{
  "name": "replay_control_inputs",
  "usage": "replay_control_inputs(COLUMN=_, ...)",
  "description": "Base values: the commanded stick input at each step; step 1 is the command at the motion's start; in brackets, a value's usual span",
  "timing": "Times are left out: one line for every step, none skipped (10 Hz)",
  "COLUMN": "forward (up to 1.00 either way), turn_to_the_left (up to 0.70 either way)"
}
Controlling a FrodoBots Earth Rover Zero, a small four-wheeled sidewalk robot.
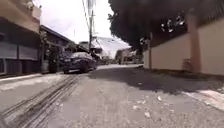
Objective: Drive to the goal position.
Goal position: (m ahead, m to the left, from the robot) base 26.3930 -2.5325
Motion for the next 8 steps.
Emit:
replay_control_inputs(forward=1.00, turn_to_the_left=0.00)
replay_control_inputs(forward=1.00, turn_to_the_left=0.00)
replay_control_inputs(forward=1.00, turn_to_the_left=0.00)
replay_control_inputs(forward=1.00, turn_to_the_left=0.00)
replay_control_inputs(forward=1.00, turn_to_the_left=0.00)
replay_control_inputs(forward=1.00, turn_to_the_left=0.00)
replay_control_inputs(forward=1.00, turn_to_the_left=0.00)
replay_control_inputs(forward=1.00, turn_to_the_left=0.00)
